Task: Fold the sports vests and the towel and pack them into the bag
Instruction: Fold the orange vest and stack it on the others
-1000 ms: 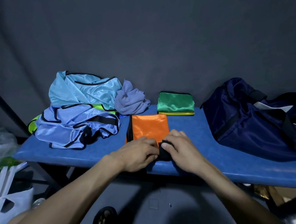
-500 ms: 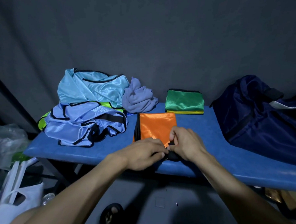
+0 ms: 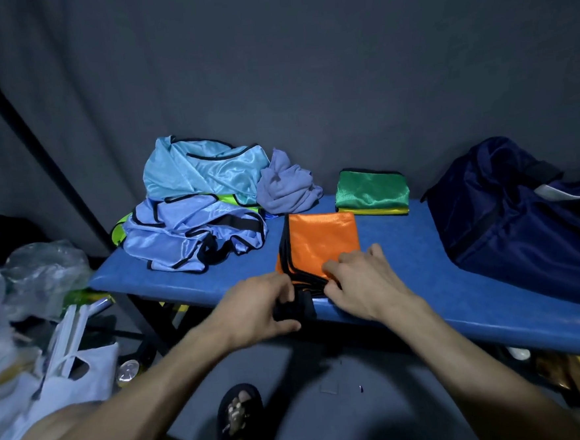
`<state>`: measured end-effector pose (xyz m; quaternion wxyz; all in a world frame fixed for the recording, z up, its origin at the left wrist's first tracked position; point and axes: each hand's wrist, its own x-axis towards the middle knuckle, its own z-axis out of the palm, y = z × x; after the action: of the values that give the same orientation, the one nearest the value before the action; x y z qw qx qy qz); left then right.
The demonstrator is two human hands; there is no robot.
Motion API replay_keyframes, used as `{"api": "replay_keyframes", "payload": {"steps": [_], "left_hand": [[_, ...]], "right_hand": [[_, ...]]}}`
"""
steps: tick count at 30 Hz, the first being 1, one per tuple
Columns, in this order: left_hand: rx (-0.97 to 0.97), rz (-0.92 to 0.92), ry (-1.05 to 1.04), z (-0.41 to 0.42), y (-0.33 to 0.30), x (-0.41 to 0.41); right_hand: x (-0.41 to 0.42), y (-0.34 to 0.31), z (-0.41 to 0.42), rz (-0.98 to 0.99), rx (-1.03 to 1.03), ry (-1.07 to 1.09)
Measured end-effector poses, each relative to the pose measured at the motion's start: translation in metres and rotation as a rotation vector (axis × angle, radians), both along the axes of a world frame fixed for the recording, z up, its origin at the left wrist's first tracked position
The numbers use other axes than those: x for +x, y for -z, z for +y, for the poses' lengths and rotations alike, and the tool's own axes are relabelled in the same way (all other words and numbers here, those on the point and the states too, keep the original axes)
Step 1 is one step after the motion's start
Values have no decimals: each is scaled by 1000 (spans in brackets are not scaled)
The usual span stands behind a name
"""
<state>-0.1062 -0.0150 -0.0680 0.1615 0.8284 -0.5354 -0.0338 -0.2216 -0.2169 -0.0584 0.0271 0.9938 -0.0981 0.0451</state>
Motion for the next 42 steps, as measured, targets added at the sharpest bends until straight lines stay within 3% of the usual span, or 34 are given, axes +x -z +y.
{"api": "replay_keyframes", "payload": {"steps": [6,14,20,32,36,42], "left_hand": [[-175,-90,-73,-10,43,-22],[-96,-369,-173,-27,51,-36],[-109,-394,-102,-30,56,-33],[-484,-3,55,-17,5,-15],[-425,203,75,-34,2,7],[-319,255,-51,-52,6,39]], "right_hand": [[-8,-6,6,106,-6,-25],[-13,5,14,55,-50,-63],[-14,14,13,-21,-58,-77],[-6,28,20,-39,-114,-82],[-8,25,22,-18,-137,-73],[-11,27,14,-46,-132,-76]]}}
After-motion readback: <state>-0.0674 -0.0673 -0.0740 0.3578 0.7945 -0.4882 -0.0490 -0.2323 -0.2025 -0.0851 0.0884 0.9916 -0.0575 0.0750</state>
